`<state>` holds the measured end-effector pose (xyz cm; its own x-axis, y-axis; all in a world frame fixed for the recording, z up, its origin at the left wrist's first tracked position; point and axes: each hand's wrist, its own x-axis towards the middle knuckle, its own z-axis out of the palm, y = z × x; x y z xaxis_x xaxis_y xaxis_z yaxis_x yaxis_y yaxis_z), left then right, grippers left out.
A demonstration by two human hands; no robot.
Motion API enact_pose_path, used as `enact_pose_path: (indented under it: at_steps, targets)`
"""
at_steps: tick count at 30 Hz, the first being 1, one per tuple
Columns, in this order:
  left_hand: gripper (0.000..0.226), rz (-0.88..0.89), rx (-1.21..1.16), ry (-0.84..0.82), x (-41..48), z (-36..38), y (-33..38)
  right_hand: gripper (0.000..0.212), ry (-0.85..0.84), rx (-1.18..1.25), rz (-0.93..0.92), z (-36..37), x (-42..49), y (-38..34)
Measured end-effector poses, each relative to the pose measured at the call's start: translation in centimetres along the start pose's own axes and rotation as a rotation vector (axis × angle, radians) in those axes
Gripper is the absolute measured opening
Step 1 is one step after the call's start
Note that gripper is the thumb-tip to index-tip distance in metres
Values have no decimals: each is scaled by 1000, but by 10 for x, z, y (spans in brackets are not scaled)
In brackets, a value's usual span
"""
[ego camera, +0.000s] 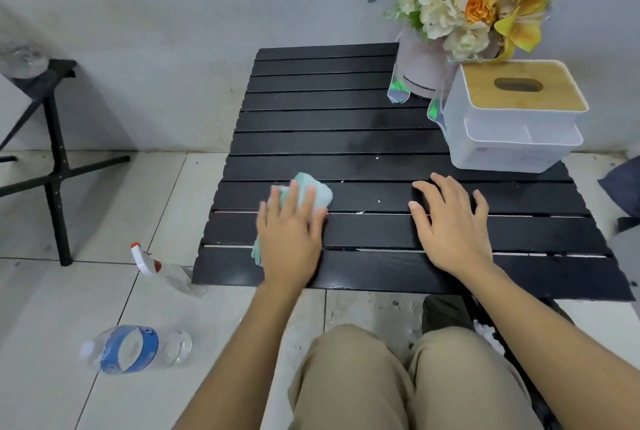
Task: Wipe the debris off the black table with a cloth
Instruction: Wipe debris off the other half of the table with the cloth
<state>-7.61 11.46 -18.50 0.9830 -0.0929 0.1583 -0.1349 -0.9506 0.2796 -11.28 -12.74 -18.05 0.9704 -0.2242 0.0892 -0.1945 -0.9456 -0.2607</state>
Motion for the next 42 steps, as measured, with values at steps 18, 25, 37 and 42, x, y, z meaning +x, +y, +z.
enact_pose_path:
  at_steps: [18,25,37,42]
  targets:
    - [28,229,-84,-54,68,2,0,34,36,-24,1,4,0,2]
    - [18,176,-273,-35,77,23,46,38,59,-21,7,4,1,-2]
    - [21,284,-450,-118,43,-7,-17,39,51,-44,20,7,2,-5]
    - [18,432,-352,-136,39,16,53,41,52,-32,25,5,1,-2]
